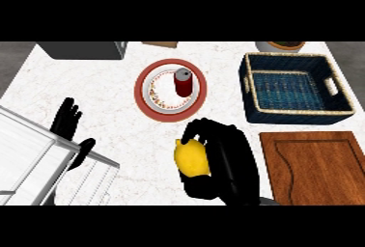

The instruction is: Pick the lemon from the cutting board and place it in the basket

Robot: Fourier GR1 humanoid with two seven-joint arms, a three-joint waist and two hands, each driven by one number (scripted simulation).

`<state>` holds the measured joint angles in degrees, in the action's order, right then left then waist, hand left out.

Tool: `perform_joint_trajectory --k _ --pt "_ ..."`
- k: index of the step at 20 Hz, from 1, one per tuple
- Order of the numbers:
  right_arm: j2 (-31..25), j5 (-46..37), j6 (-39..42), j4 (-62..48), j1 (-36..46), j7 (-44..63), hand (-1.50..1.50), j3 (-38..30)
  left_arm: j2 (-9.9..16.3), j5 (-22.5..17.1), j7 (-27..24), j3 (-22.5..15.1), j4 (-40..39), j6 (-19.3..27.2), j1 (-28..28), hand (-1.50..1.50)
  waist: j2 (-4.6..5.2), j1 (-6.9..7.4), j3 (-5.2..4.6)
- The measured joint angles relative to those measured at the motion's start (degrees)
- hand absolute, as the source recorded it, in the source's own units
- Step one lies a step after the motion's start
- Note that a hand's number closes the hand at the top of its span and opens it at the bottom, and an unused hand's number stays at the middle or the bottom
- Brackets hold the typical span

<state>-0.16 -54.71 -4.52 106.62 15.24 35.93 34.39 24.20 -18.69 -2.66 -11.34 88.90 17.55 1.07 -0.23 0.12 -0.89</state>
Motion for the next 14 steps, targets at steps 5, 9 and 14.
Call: perform_joint_trajectory --k 5,9,14 --pt "0.1 1.1 6.0 12.2 1.7 9.6 1.5 -0.1 0.0 0.2 -0.4 0.1 0.1 0.4 -0.4 0.0 0.06 -0.25 0.2" --pt "-0.1 1.0 11.2 17.0 3.8 16.1 1.5 -3.3 0.1 0.4 -0.7 0.1 0.3 0.4 -0.4 0.0 0.18 -0.21 0.21" --pt "-3.4 0.0 16.8 19.3 5.2 18.6 1.5 -8.1 0.0 0.5 -0.8 0.3 0.6 0.4 -0.4 0.0 0.3 -0.14 0.18"
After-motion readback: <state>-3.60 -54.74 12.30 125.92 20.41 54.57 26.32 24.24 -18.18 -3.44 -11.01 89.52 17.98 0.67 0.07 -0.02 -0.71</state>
